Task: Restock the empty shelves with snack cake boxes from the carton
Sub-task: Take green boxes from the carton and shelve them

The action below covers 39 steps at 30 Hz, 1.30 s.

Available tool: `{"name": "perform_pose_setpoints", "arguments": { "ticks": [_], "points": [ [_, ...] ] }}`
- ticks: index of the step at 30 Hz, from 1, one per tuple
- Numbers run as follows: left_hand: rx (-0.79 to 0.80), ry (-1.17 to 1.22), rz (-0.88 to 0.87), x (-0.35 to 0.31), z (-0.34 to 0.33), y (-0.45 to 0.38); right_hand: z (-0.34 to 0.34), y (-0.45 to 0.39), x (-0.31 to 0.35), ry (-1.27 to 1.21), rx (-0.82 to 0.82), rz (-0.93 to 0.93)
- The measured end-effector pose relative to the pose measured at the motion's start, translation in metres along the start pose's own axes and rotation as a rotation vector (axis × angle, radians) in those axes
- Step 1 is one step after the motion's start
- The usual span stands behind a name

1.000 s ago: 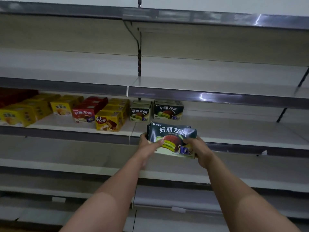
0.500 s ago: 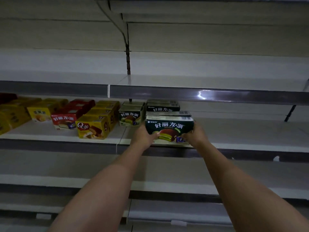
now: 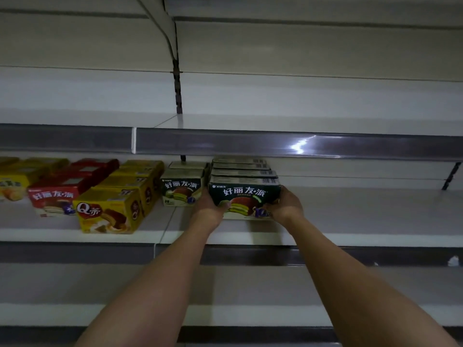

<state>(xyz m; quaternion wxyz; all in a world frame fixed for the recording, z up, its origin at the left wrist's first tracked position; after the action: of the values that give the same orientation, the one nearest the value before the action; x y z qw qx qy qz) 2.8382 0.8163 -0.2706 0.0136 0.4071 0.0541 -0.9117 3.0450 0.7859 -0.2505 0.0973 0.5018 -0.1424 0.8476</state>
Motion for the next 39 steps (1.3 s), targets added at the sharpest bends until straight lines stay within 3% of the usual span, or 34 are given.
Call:
{"name": "perform_pose_setpoints", "arguments": {
  "ticks": [6,11,15,23,28,32,39],
  "points": [
    [-0.054,-0.115,-0.028,0.007,-0.005,-0.022,-0.012,-0.020,-0.010,0.033,-0.034,-0.006],
    [-0.034,-0.267,0.009,0.009,-0.006,-0.024,-0.019,-0.022,-0.014,-0.003,0.037,-0.029],
    [-0.046,-0.235,0.035,0.005,-0.008,-0.024,-0.023,-0.023,-0.012,0.014,0.030,-0.037],
    [-0.137,-0.038,0.099,0.002,-0.011,-0.020,-0.028,-0.021,-0.014,-0.266,0.013,-0.135],
    [-0.047,-0.048,0.137,-0.006,-0.014,-0.018,-0.028,-0.014,-0.011,-0.391,0.008,-0.222],
    [0.030,-0.129,0.128,-0.009,-0.009,-0.014,-0.021,-0.003,-0.001,-0.157,0.008,-0.206],
    [0.062,-0.278,0.119,-0.007,0.011,0.000,-0.013,0.018,0.007,0.180,0.188,-0.160]
  ]
}}
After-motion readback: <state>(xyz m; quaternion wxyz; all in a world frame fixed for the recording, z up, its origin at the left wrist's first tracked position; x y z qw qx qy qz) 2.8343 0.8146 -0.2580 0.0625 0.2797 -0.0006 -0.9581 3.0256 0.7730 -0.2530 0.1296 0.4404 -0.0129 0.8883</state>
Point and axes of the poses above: each hand's wrist, its own y-axis away from the middle knuckle, its own z-axis out of the back of the hand, x = y × z, the point moved 7 cm from there along -y, towards the middle knuckle, and after that the axes turned 13 degrees about -y, right-handed, at the moved point
